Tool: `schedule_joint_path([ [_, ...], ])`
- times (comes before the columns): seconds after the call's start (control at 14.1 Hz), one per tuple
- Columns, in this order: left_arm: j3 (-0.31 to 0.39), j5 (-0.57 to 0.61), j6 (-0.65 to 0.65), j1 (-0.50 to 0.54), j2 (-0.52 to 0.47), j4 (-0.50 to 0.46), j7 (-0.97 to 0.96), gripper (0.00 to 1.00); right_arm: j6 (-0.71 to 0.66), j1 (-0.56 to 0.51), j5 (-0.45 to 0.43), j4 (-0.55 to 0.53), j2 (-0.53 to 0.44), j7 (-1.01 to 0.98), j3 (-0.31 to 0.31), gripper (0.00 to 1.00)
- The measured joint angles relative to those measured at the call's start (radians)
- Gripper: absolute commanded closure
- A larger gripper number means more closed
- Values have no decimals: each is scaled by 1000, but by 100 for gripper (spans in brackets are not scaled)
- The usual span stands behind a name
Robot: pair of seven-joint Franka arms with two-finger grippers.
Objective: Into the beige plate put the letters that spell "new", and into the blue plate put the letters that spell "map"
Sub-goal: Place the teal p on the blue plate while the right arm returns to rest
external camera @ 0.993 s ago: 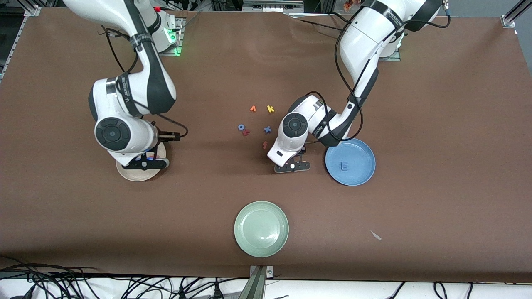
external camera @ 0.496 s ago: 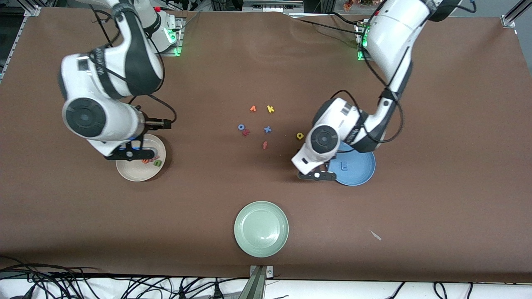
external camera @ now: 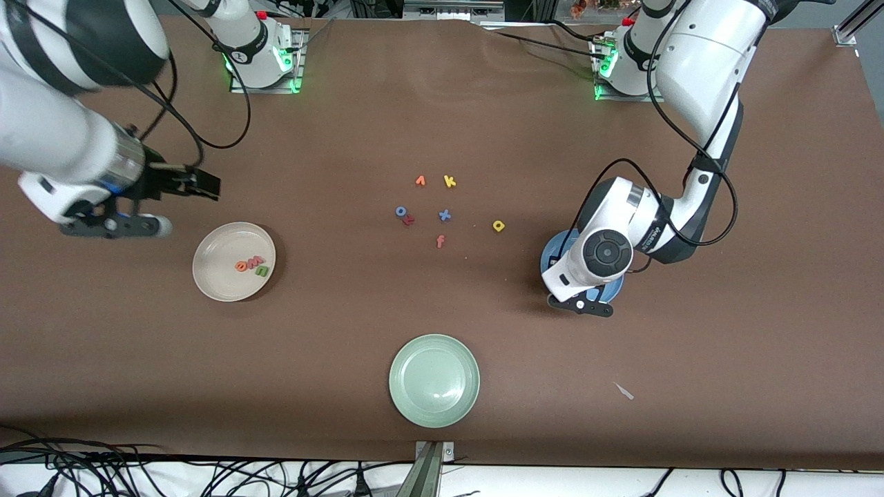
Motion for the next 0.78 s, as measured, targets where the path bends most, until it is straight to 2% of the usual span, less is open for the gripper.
schedule_joint_path([
  [0.21, -1, 2, 37, 14, -4, -41, 0, 0, -15, -32, -4, -23, -82, -39, 4, 0],
  [0.43, -20, -9, 34, 15, -36, -34, -9, 0, 9, -68, -8, -69, -98, -150, 4, 0],
  [0.78, -166, -24, -5, 2, -72, -44, -249, 0, 58, -111, -25, -110, -96, -186, 3, 0],
])
